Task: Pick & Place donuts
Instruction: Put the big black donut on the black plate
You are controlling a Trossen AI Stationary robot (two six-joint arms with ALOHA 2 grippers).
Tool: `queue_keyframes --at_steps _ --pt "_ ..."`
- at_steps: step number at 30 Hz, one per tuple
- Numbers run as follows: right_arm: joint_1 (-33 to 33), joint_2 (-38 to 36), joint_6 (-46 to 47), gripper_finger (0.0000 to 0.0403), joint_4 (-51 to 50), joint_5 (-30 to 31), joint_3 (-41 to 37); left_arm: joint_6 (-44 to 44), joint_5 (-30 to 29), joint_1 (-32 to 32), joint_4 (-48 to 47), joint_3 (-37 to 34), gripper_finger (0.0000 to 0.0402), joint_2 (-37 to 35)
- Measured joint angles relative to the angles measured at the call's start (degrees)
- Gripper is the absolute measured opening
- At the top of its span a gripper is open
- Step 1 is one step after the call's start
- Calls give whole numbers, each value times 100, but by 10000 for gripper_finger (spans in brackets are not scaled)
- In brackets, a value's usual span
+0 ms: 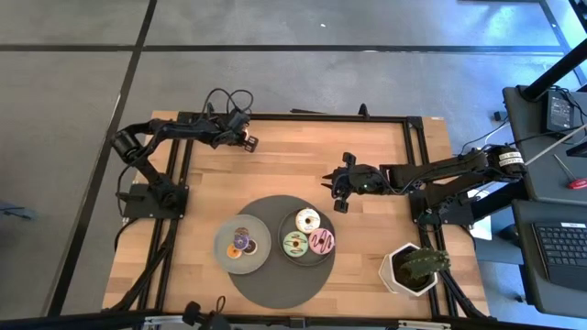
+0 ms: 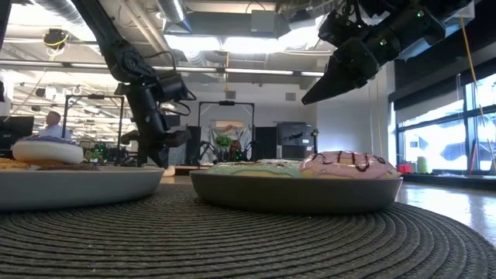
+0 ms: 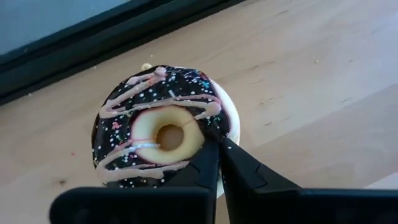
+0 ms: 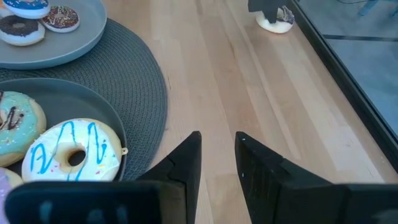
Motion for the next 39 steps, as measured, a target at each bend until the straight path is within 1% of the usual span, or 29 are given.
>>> queue_keyframes --at_steps 3,6,10,15,19,21,24,28,31,35,39 --pt "0 0 0 100 0 0 0 78 -45 -118 -5 -9 5 -143" --pt "0 0 -2 100 0 0 0 187 -26 -317 9 -9 4 -453" --pt "-36 0 -97 100 0 0 1 429 120 -823 19 -9 3 -1015" --pt "-205 0 -7 100 0 2 2 504 521 -1911 215 -7 3 -1645" --pt "-357 0 160 100 0 2 0 539 490 -3047 274 120 2 -1779" --pt "-430 0 173 100 0 2 2 678 233 -3699 272 315 2 -1694" --pt "-540 0 175 100 -10 3 2 973 -382 -4601 154 714 2 -1431" --pt "-675 -2 245 100 -166 2 2 1215 -1210 -5473 -146 1348 2 -857" --pt "-760 -2 356 100 -414 4 2 1432 -1506 -5916 -353 1820 2 -329" --pt "-830 -2 522 100 -748 5 2 1665 -1766 -6327 -686 2486 2 445" --pt "-848 -2 643 100 -1012 4 2 1681 -1853 -6618 -998 3078 2 1074"
